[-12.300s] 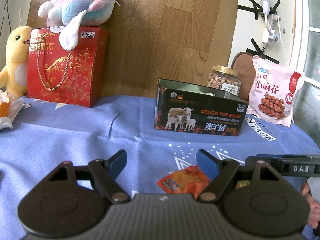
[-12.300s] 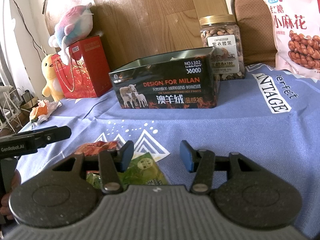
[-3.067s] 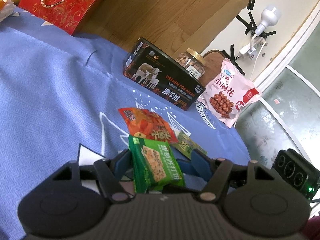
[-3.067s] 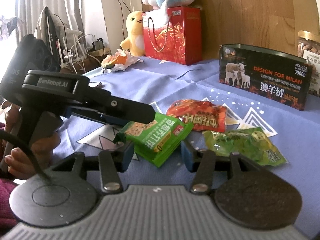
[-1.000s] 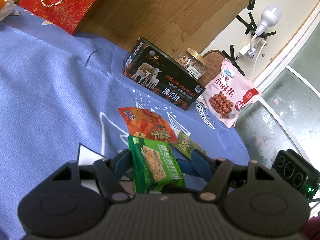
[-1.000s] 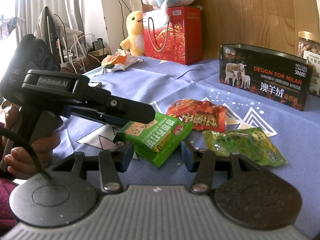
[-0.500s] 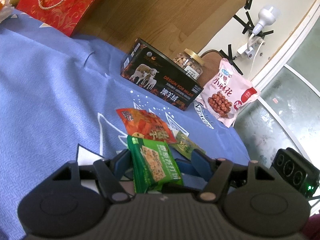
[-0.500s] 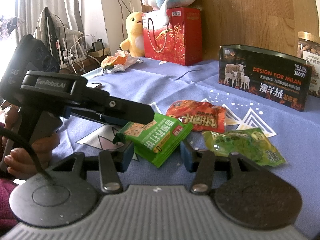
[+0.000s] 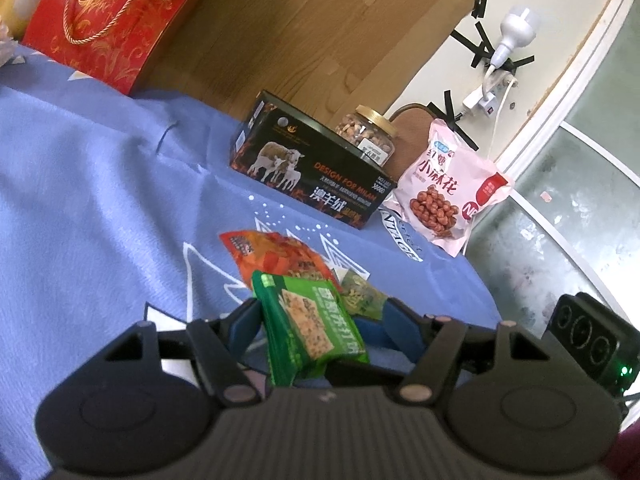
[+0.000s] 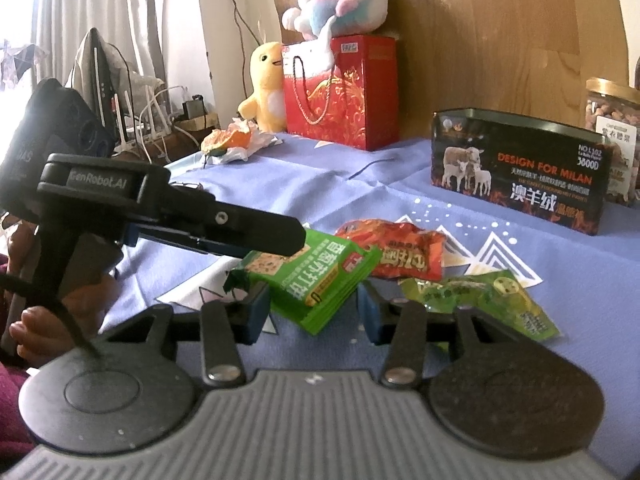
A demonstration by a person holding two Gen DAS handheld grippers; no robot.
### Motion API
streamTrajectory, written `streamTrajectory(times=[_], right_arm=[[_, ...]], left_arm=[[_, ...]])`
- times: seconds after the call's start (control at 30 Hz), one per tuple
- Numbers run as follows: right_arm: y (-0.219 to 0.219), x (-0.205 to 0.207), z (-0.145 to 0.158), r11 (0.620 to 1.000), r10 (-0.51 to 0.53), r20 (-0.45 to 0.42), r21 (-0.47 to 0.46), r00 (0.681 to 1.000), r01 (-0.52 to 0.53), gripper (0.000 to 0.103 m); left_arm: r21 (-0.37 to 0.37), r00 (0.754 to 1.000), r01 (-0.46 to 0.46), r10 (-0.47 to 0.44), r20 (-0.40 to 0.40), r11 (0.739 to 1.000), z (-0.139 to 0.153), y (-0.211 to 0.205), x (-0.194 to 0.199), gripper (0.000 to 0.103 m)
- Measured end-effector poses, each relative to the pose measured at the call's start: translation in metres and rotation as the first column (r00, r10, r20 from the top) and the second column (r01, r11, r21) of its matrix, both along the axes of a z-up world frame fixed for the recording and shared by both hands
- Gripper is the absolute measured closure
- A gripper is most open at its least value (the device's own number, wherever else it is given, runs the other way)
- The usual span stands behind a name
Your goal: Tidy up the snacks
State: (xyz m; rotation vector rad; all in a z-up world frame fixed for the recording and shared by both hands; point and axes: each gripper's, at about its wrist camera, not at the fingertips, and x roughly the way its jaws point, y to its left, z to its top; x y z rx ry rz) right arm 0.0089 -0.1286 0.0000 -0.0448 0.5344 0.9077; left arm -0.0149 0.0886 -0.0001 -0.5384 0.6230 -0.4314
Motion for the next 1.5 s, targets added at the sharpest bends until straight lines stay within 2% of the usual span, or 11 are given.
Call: streamTrajectory(times=[1.2, 1.5], right_arm=[[-0.023, 0.010, 0.025, 0.994, -0.104, 0.108, 0.054, 0.989, 0.098, 0.053], [-0.024, 0.030, 0.042, 0.988, -0.144, 0.184, 0.078, 0.972, 0.131, 0.053]], left_arm=[[0.069, 0.998, 0.050, -0.053, 0.042, 0.996, 0.032, -0.031, 0.033, 0.035], [0.087, 0.994, 0.049, -0.057, 0.091, 0.995, 0.061, -0.037, 0.064, 0.035]])
